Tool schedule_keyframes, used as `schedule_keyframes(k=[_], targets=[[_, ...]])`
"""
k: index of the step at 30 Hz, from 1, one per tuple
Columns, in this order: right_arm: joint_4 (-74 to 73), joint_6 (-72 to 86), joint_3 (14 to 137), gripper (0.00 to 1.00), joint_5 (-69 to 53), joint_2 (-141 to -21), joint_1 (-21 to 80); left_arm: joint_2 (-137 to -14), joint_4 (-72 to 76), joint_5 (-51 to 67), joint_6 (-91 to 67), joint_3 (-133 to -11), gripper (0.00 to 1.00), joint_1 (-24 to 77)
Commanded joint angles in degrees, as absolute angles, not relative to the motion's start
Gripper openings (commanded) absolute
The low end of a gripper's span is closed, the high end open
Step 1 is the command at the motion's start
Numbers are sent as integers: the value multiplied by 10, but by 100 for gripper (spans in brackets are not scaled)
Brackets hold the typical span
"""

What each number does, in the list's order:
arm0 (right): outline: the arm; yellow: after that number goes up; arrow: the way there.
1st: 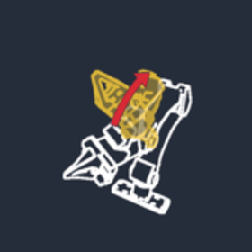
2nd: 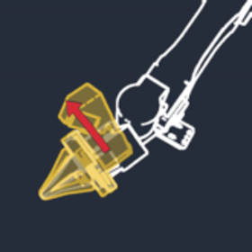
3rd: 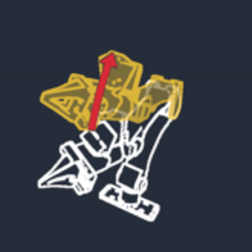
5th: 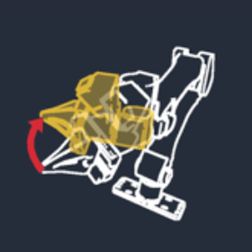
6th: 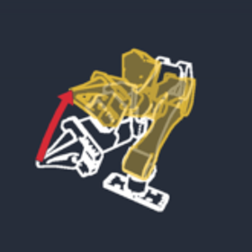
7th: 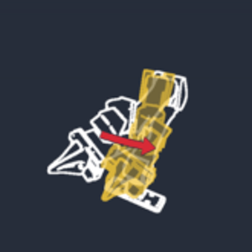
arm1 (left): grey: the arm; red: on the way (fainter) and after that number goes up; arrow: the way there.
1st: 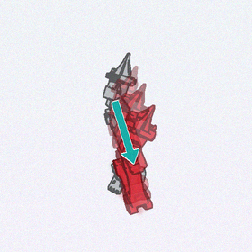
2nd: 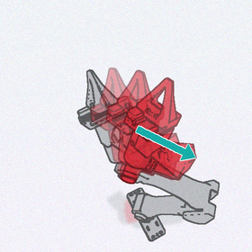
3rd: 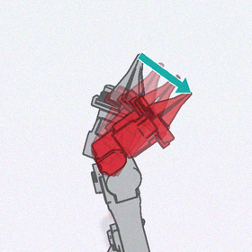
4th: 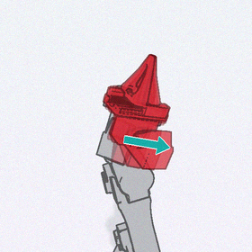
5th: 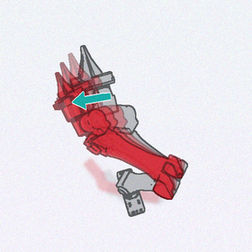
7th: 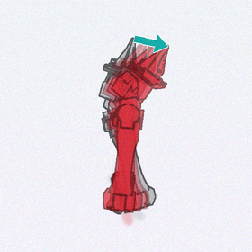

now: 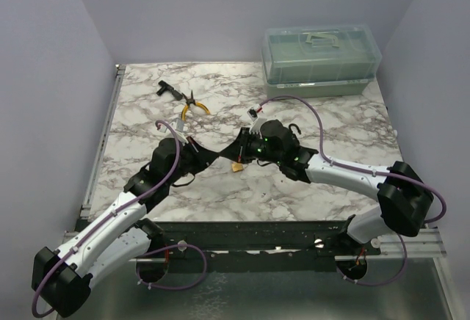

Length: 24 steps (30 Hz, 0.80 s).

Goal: Unlock with the key

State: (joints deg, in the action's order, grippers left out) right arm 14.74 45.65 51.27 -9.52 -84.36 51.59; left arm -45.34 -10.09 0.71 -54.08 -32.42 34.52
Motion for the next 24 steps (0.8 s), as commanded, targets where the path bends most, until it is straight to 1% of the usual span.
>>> schedule_keyframes(k=[1, 6, 7, 8, 9, 12, 13, 14, 16, 20, 22, 24], targets=[[137, 450, 528, 1, -94, -849, 514, -447, -85, 19, -543, -314, 0, 347], [132, 445, 527, 0, -91, -843, 514, -444, -85, 29, -519, -316, 0, 347], [128, 442, 526, 0, -90, -840, 514, -441, -88, 31, -507, -317, 1, 347], [124, 439, 526, 0, -87, -834, 514, -435, -91, 32, -498, -318, 7, 347], [115, 432, 527, 0, -83, -826, 514, -429, -95, 32, -490, -318, 21, 347], [84, 401, 529, 0, -66, -801, 514, -407, -103, 31, -467, -317, 53, 347], [71, 391, 531, 0, -62, -793, 514, -402, -105, 34, -459, -317, 59, 347], [59, 380, 533, 0, -59, -785, 514, -399, -107, 37, -452, -318, 62, 347], [29, 358, 542, 0, -59, -773, 514, -394, -108, 45, -438, -320, 62, 347], [-53, 301, 570, 0, -97, -759, 513, -392, -100, 68, -422, -325, 51, 347], [-88, 265, 581, 0, -143, -750, 509, -391, -74, 94, -420, -318, 51, 347], [-106, 235, 577, 0, -206, -741, 500, -390, -22, 149, -421, -299, 51, 347]])
